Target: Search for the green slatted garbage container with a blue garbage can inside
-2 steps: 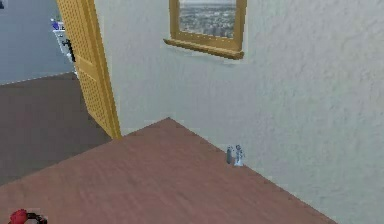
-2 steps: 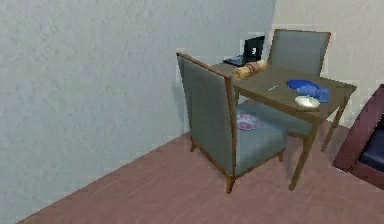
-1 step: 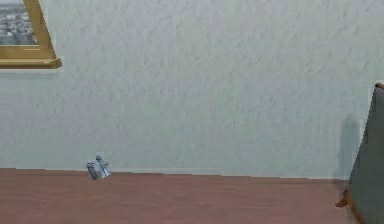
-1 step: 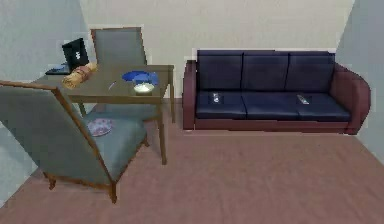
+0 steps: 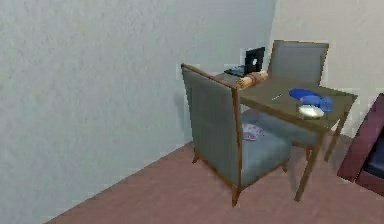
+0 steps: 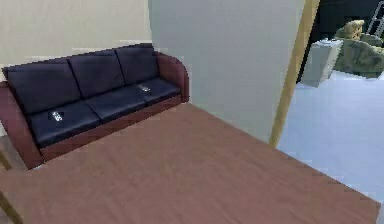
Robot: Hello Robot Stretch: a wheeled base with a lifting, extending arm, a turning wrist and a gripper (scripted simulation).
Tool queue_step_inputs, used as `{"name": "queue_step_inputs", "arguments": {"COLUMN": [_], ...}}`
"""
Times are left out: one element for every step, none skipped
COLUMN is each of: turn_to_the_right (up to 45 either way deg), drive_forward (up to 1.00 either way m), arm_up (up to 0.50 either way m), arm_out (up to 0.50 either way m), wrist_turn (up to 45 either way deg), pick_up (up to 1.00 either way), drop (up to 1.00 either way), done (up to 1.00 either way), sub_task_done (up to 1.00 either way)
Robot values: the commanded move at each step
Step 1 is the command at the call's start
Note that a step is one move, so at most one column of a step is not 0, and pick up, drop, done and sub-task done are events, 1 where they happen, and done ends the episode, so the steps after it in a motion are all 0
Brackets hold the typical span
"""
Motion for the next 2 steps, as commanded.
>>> {"name": "queue_step_inputs", "arguments": {"turn_to_the_right": [33.0,0.0], "drive_forward": [0.0,0.05], "arm_up": [0.0,0.0], "arm_out": [0.0,0.0], "wrist_turn": [0.0,0.0], "pick_up": [0.0,0.0], "drop": [0.0,0.0], "done": [0.0,0.0], "sub_task_done": [0.0,0.0]}}
